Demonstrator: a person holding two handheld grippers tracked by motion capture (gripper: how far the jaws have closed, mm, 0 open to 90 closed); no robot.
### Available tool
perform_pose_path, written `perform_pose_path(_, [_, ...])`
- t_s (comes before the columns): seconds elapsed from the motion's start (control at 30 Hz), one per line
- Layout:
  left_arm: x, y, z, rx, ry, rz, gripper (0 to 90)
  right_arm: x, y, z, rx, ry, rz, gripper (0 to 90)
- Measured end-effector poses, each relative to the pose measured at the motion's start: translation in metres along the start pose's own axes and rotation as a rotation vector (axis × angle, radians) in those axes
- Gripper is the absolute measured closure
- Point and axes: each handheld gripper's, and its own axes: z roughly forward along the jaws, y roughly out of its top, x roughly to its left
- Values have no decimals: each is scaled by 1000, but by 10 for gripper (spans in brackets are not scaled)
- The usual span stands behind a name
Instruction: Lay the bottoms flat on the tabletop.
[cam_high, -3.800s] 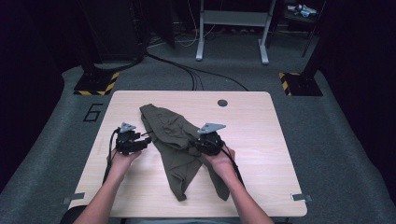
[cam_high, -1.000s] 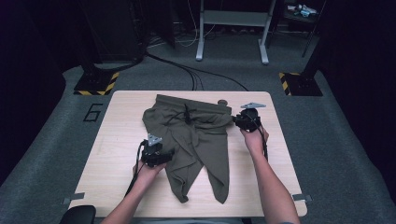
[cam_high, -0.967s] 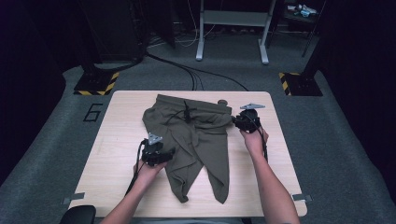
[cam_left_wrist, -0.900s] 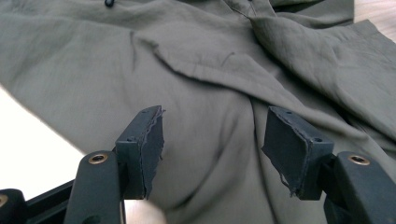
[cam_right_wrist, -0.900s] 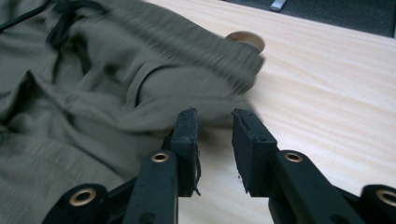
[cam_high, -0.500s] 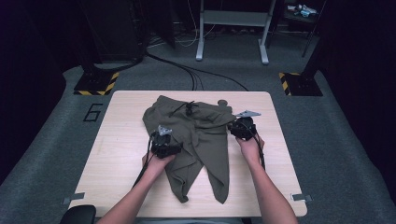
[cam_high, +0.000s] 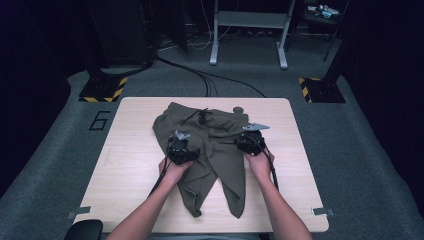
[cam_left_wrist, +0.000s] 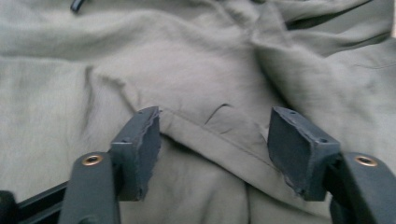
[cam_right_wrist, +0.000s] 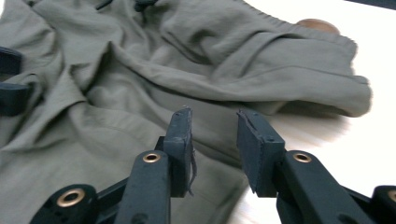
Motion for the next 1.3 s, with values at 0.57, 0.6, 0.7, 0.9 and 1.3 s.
perform_pose_path(0.57, [5, -3, -10, -5, -7, 64, 847, 36, -2, 6, -15, 66, -35, 618])
perform_pose_path(0.6, [5, -2, -12, -11, -9, 54, 847, 39, -2, 6, -16, 70, -28, 614])
perform_pose_path(0.7, [10, -2, -24, -24, -19, 33, 850, 46, -1, 6, -22, 78, -40, 599])
perform_pose_path(0.9, [20, -7, -50, -83, -31, -6, 856, 61, 0, 8, -29, 89, -68, 552])
perform_pose_path(1.3, [46, -28, -98, -102, -2, -51, 856, 85, 2, 11, -34, 113, -93, 521])
